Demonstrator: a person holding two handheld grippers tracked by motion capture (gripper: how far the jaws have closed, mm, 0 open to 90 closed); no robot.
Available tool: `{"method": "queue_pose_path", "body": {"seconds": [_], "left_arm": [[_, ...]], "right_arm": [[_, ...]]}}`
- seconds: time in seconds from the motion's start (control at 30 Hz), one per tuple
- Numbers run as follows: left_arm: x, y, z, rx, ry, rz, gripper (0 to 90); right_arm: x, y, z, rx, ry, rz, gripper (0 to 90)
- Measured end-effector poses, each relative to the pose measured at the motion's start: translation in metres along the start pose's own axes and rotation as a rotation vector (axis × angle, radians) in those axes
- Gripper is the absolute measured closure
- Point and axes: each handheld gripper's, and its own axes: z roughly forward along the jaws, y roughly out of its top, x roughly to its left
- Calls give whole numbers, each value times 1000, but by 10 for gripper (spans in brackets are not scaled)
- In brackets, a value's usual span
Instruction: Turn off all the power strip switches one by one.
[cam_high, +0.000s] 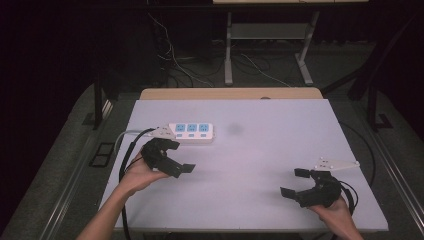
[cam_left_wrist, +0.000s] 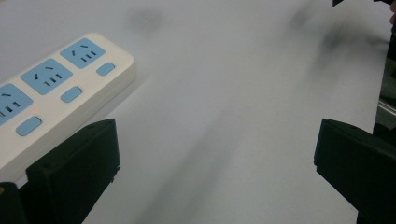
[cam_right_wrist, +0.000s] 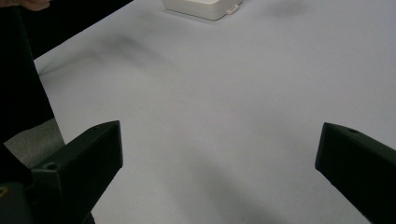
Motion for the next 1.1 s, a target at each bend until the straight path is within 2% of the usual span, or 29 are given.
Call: {"method": "queue_pose_path", "body": {"seconds": [0.43, 0.73, 1.1], "left_arm": [[20, 11, 1, 39, 34, -3, 0], [36, 14, 1, 38, 48, -20, 0], [57, 24, -3, 51, 84, -42, 17]], "right_arm": [[0, 0, 0, -3, -4, 0, 6], [1, 0, 0, 0, -6, -3, 6], [0, 1, 0, -3, -8, -3, 6]]}}
